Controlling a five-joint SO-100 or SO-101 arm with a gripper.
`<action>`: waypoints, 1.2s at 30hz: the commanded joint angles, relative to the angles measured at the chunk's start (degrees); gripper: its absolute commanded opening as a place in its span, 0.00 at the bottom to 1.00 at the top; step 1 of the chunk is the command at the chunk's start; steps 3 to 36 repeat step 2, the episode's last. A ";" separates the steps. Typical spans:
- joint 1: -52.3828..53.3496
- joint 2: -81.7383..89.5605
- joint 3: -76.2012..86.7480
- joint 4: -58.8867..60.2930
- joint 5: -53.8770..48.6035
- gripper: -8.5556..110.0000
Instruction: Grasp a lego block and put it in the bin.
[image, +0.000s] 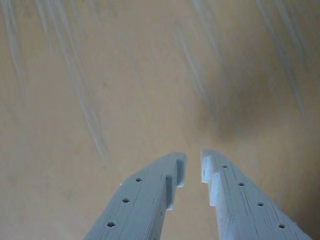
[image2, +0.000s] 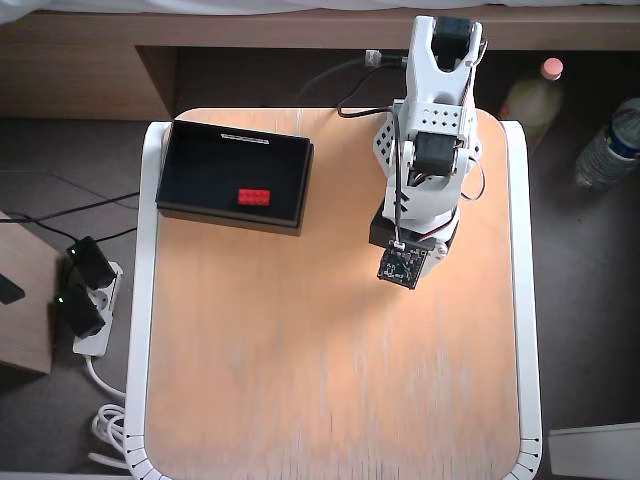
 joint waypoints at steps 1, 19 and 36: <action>-0.70 5.19 8.88 0.53 -0.18 0.07; -0.70 5.19 8.88 0.53 -0.18 0.07; -0.70 5.19 8.88 0.53 -0.18 0.07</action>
